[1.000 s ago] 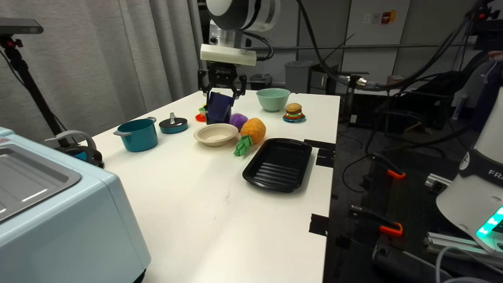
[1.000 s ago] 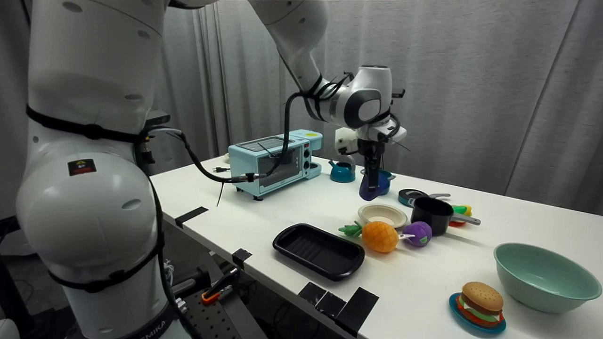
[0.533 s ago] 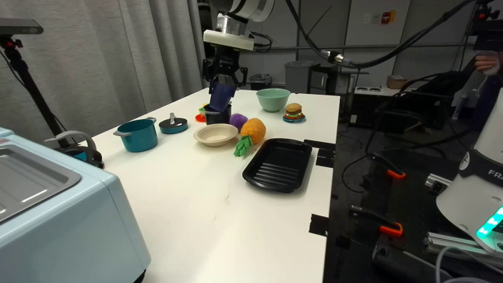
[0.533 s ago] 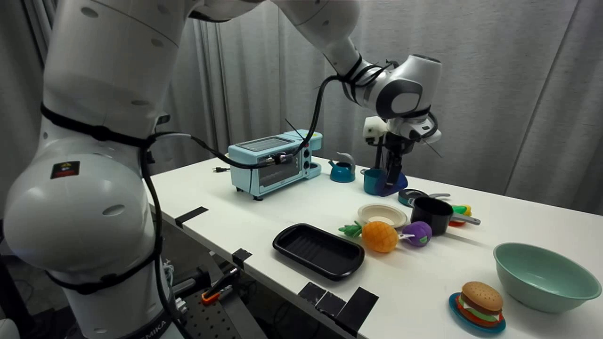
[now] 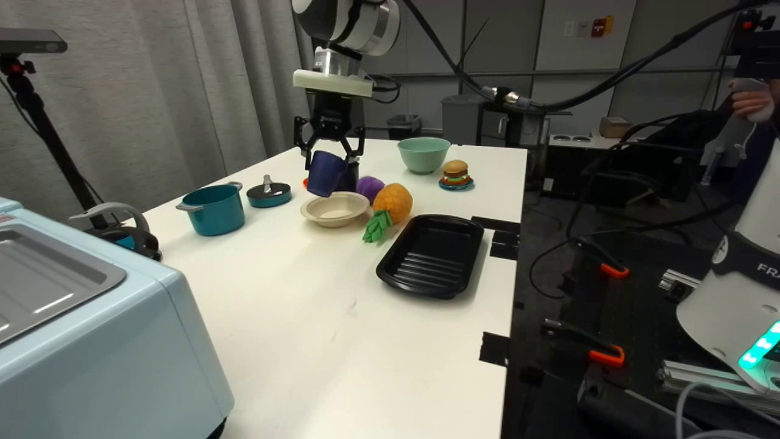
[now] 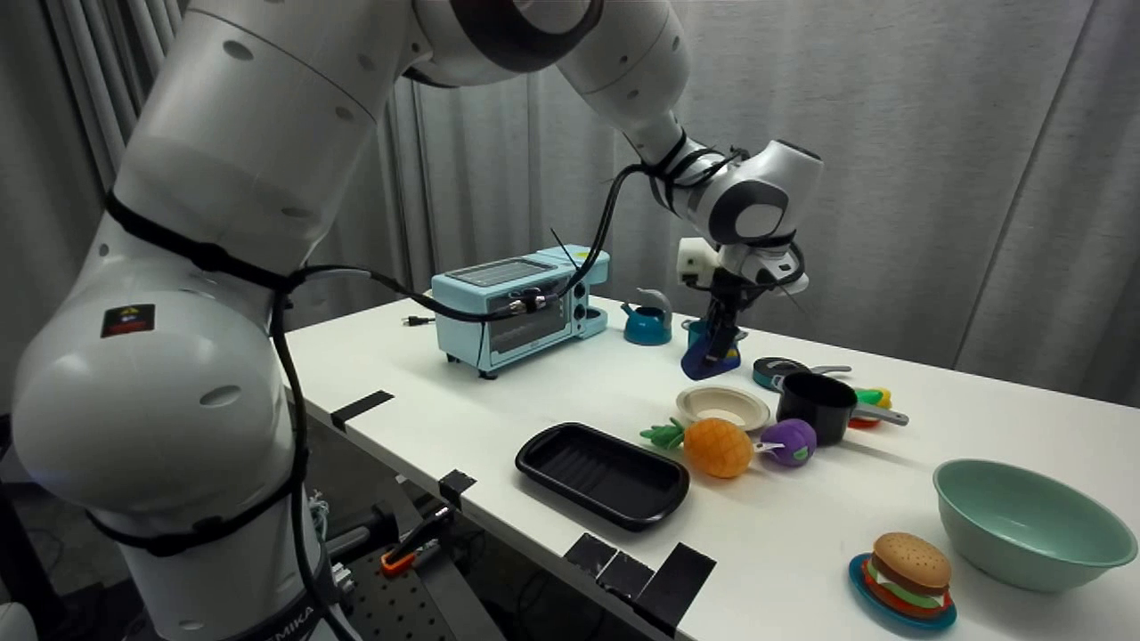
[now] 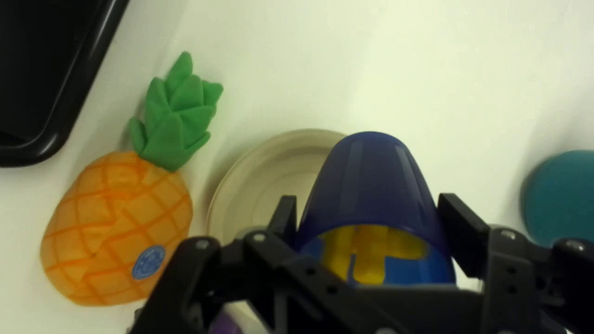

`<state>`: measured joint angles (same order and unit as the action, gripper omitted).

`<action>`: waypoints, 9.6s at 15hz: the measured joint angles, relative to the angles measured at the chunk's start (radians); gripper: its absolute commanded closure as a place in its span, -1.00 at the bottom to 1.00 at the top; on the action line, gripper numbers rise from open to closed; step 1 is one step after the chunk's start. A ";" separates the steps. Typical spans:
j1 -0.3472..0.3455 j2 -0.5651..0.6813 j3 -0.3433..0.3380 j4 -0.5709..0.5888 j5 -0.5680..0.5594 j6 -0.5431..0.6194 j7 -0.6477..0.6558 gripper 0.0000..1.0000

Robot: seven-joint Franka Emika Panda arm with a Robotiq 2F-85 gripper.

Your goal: Pour the contents in the blue cup on the beige plate

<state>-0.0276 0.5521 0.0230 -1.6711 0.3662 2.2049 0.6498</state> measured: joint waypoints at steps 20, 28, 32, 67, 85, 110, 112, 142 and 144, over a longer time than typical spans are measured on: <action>-0.074 0.094 0.014 0.044 0.327 -0.134 0.001 -0.04; -0.137 0.132 -0.020 0.090 0.463 -0.249 0.001 -0.04; -0.149 0.175 -0.025 0.123 0.519 -0.292 0.004 -0.04; -0.240 0.340 -0.037 0.238 0.974 -0.576 0.020 -0.04; -0.227 0.296 -0.037 0.291 0.963 -0.689 -0.057 -0.04; -0.137 0.243 -0.057 0.347 0.372 -0.348 -0.767 -0.04; -0.137 0.243 -0.045 0.342 0.372 -0.300 -0.813 -0.04; -0.152 0.250 -0.007 0.329 0.370 -0.245 -0.995 -0.04; -0.152 0.252 -0.005 0.329 0.362 -0.220 -1.042 -0.04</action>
<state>-0.1800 0.8046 0.0180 -1.3424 0.7278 1.9851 -0.3921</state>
